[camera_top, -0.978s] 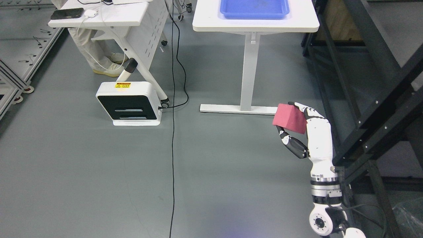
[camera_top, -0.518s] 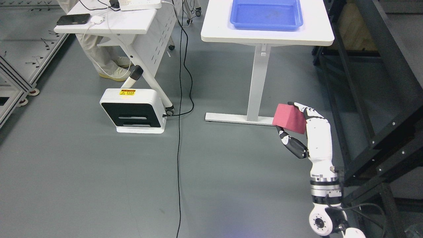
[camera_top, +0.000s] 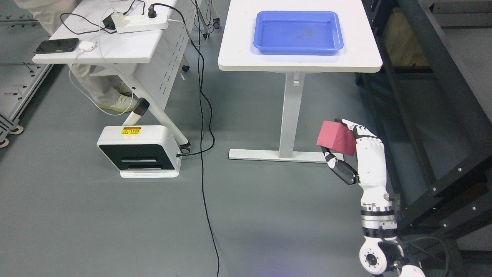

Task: Pick pink block from left shelf to tray
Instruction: 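Hold the pink cube in the right hand while turning to the blue tray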

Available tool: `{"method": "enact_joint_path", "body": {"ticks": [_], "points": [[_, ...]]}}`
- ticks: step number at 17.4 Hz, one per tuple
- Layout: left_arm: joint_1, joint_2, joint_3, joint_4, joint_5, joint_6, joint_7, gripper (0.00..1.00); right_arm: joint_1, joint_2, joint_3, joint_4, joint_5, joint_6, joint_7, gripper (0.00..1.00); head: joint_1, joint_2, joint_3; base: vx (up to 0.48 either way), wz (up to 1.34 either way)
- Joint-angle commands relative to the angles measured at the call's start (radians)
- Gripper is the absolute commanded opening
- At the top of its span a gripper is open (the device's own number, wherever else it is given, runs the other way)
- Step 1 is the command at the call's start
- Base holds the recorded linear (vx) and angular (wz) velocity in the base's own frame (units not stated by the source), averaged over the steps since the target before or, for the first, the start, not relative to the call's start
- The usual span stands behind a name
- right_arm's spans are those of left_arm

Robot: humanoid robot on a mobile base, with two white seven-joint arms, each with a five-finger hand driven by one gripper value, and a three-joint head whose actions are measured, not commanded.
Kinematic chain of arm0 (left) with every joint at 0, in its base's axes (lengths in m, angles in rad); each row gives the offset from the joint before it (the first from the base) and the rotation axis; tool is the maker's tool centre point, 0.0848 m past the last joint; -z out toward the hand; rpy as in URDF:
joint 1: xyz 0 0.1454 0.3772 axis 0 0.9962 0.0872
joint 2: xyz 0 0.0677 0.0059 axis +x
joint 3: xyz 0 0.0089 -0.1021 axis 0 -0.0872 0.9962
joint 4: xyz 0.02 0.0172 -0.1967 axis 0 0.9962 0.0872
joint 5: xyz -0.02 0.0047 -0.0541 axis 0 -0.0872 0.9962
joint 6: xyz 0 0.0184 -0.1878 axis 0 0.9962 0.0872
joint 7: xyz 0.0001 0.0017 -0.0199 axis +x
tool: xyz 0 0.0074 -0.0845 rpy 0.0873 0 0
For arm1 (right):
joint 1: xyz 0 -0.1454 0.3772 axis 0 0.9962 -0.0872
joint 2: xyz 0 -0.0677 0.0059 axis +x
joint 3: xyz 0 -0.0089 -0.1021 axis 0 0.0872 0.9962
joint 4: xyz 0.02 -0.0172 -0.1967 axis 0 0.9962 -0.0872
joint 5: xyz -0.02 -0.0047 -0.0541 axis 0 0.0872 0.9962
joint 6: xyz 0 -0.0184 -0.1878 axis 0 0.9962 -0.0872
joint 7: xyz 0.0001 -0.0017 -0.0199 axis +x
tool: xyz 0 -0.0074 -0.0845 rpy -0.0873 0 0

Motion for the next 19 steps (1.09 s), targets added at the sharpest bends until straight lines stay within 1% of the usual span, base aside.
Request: {"method": "enact_joint_path", "body": {"ticks": [1, 4, 19], "points": [[0.020, 0.017, 0.000, -0.017, 0.000, 0.000, 0.000, 1.00, 0.004, -0.017, 0.000, 0.000, -0.004, -0.033, -0.015, 0.09, 0.0000, 0.000, 0.000, 0.262, -0.09], [0.020, 0.017, 0.000, -0.017, 0.000, 0.000, 0.000, 1.00, 0.004, -0.017, -0.001, 0.000, -0.004, -0.050, -0.024, 0.08, 0.0000, 0.000, 0.000, 0.257, -0.09], [0.020, 0.017, 0.000, -0.017, 0.000, 0.000, 0.000, 1.00, 0.000, -0.017, 0.000, 0.000, -0.004, -0.044, -0.014, 0.08, 0.0000, 0.000, 0.000, 0.251, -0.02]]}}
